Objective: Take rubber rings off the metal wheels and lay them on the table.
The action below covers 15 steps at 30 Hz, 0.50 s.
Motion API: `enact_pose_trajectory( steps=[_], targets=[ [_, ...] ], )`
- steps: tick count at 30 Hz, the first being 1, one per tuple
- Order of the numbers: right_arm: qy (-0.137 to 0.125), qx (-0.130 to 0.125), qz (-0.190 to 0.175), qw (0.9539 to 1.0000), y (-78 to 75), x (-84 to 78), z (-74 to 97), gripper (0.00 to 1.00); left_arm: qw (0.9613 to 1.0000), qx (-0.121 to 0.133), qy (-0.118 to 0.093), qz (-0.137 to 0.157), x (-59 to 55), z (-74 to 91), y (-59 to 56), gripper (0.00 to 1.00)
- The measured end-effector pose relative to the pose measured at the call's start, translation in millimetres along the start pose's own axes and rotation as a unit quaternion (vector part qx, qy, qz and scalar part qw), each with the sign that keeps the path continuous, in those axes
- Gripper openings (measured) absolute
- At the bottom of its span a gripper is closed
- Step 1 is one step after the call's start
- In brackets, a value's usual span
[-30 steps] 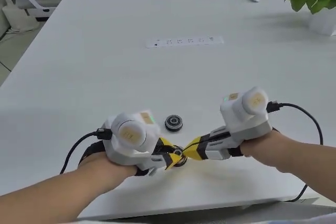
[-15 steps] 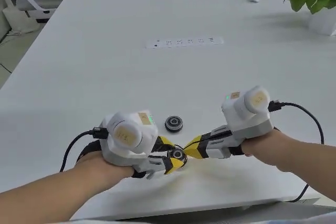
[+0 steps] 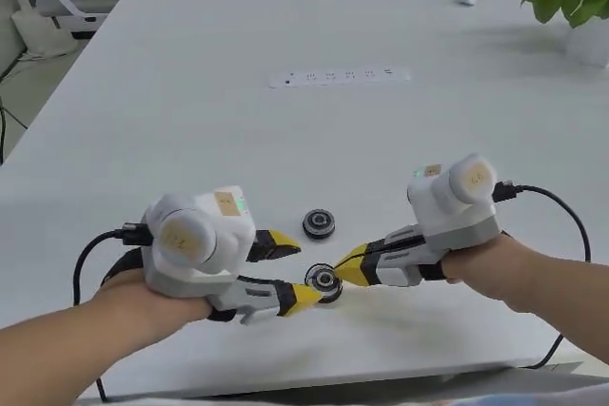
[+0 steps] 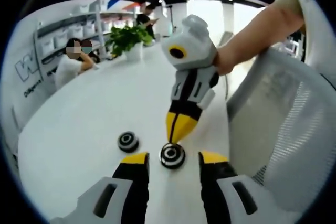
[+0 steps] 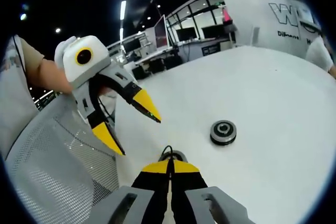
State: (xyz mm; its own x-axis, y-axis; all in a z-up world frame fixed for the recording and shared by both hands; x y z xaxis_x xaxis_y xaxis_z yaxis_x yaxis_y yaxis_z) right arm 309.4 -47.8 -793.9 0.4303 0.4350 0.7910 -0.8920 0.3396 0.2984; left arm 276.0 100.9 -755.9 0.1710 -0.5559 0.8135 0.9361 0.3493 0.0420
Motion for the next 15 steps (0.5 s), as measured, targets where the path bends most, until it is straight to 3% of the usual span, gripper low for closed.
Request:
enact_pose_trajectory(
  steps=[8, 15],
  targets=[
    [-0.002, 0.016, -0.002, 0.9999, 4.6, 3.7, -1.8, 0.0, 0.9997, 0.011, -0.016, 0.012, -0.5, 23.3, 1.0, 0.53],
    [-0.001, 0.031, 0.001, 0.9995, 10.4, 8.7, -7.8, 0.0, 0.9994, 0.025, -0.017, 0.017, -10.0, 37.3, -0.3, 0.63]
  ],
)
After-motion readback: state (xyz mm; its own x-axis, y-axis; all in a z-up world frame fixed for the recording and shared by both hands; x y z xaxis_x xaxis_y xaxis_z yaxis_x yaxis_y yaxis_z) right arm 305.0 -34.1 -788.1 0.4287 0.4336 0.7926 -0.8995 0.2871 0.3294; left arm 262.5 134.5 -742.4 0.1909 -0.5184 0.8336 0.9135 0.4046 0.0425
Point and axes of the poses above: the centre of the closed fingertips' face, and the gripper's own axes: z roughly backward along the fingers, y roughly to its left, x roughly out of its top, the point moved 8 cm from there along z, roughly backward along the fingers, and after that the axes turned 2 degrees about -x, right-handed, at the moved point
